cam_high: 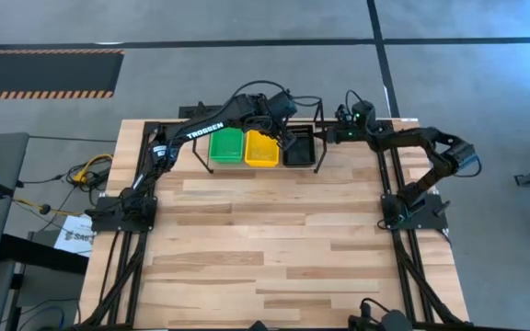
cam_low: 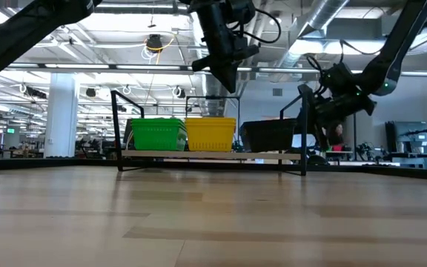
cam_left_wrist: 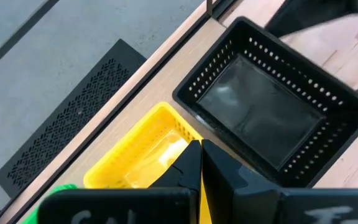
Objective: Stack baskets on shelf by color
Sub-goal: Adjust the stacked colored bins on the shelf
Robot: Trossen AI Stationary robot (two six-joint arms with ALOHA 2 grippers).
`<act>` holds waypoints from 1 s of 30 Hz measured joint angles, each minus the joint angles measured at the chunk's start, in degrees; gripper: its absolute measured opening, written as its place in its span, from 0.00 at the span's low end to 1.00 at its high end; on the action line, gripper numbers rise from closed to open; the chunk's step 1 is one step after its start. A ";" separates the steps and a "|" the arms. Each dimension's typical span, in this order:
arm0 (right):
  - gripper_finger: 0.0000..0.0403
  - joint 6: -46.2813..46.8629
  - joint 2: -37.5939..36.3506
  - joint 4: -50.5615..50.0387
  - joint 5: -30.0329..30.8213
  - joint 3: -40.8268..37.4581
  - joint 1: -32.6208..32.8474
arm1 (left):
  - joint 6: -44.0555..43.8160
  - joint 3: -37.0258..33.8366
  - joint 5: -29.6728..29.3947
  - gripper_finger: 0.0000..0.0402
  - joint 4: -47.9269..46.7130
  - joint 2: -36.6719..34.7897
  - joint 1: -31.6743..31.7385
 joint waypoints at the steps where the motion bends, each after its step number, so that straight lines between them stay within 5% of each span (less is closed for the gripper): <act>1: 0.00 0.00 -0.48 -0.02 0.02 0.00 -0.06 | 0.00 -0.01 0.00 0.00 -0.30 0.00 0.00; 15: 0.00 -10.60 -14.06 -22.69 5.86 -0.02 -4.33 | -1.62 -1.10 4.36 0.00 -2.48 -0.09 -4.16; 30: 0.00 -10.78 -26.55 -28.10 6.23 -0.02 -6.01 | -1.73 -9.80 9.23 0.00 7.91 0.00 -12.80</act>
